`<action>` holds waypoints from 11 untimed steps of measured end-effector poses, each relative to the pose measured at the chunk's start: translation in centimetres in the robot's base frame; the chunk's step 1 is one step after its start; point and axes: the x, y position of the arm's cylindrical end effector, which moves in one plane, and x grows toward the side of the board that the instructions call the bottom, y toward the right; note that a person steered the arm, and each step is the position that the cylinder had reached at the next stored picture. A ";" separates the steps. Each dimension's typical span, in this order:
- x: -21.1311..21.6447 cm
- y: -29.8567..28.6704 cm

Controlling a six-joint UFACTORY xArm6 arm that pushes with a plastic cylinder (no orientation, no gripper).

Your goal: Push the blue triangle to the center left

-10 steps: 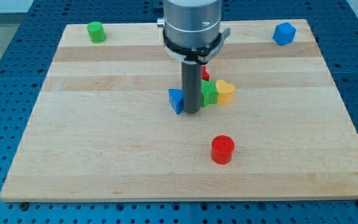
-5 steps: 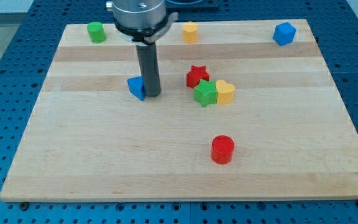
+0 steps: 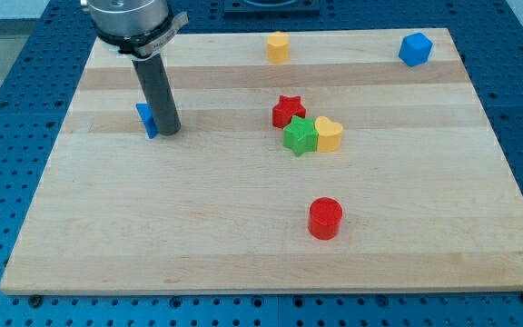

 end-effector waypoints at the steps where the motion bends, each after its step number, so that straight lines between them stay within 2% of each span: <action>1: -1.8 0.4; 3: -2.3 -1.3; 6: 0.4 -4.7; 8: 0.4 -4.7; 11: 0.5 10.6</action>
